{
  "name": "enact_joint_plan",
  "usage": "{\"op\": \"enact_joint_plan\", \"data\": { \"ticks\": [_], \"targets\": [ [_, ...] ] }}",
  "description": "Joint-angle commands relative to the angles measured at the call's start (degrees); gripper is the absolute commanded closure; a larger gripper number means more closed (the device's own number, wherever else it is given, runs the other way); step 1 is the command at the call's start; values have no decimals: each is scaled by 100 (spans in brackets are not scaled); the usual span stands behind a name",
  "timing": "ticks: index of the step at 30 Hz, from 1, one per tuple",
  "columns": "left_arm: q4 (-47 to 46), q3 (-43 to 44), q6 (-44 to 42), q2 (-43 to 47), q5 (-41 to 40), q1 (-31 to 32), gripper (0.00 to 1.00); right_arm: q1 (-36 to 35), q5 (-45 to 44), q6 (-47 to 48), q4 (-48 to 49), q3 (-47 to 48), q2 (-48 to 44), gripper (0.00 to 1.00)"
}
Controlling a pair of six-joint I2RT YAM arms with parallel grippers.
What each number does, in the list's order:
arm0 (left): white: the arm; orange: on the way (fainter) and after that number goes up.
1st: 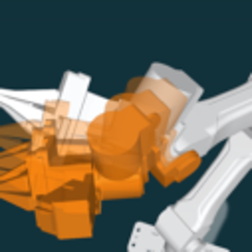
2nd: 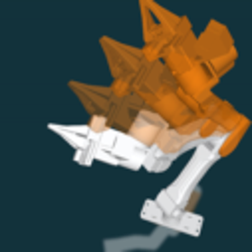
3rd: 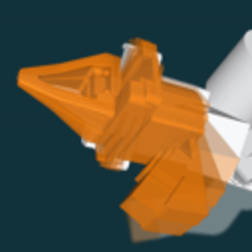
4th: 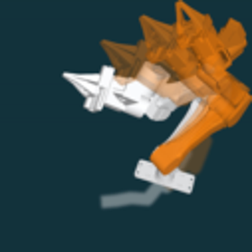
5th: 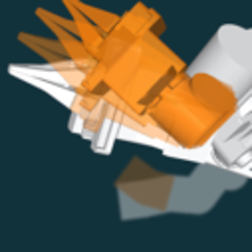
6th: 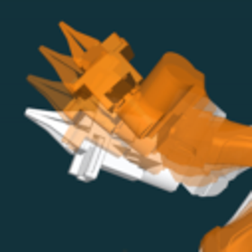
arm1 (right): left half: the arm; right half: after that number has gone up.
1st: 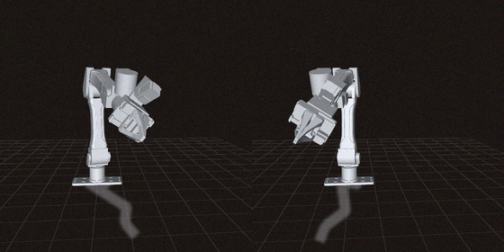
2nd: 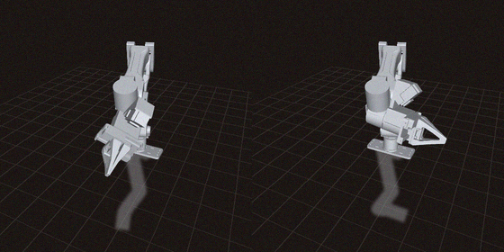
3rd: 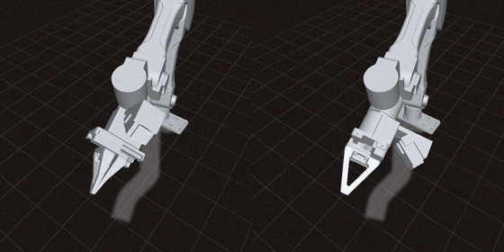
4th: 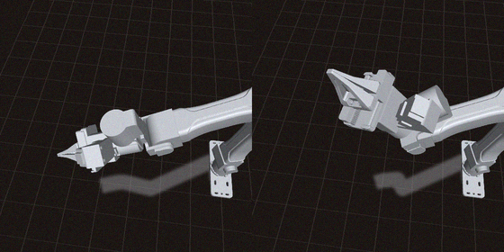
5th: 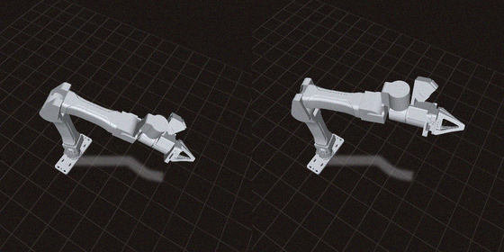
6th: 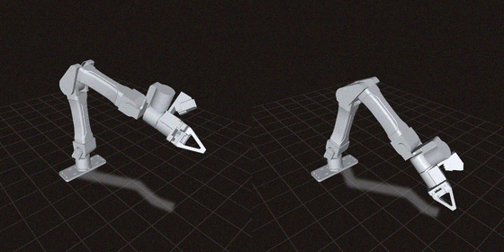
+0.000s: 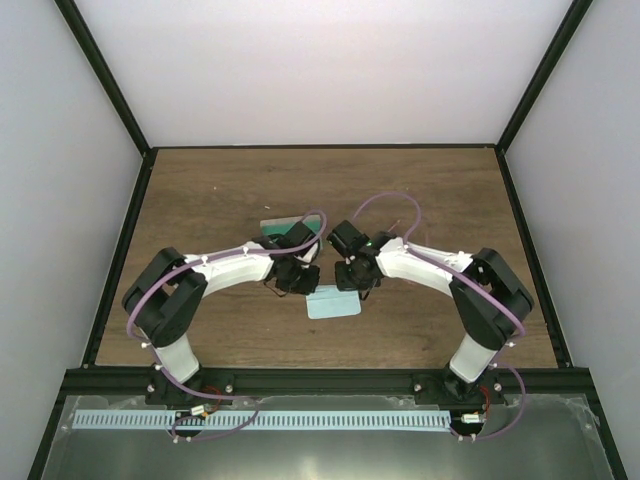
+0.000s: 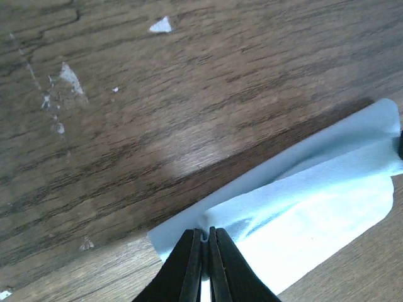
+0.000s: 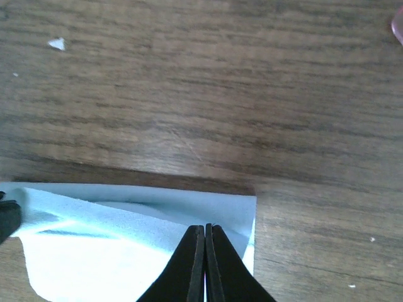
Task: Organize the sunglasses
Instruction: Fold the glasses cleaning cloth at the center of the board.
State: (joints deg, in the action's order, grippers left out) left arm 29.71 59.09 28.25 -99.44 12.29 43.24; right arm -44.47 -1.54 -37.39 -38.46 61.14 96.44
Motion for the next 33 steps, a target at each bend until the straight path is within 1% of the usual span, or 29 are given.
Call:
{"op": "enact_joint_plan", "data": {
  "ticks": [1, 13, 33],
  "targets": [
    [-13, -107, -14, 194, 37, 48, 96, -36, -39, -85, -106, -159, -241, 99],
    [-87, -170, 14, 164, 63, 174, 96, -44, 0, -89, -105, -294, -401, 99],
    [-121, -325, 240, 276, -147, 342, 96, -130, 48, -141, -50, -527, -657, 99]
  ]
}}
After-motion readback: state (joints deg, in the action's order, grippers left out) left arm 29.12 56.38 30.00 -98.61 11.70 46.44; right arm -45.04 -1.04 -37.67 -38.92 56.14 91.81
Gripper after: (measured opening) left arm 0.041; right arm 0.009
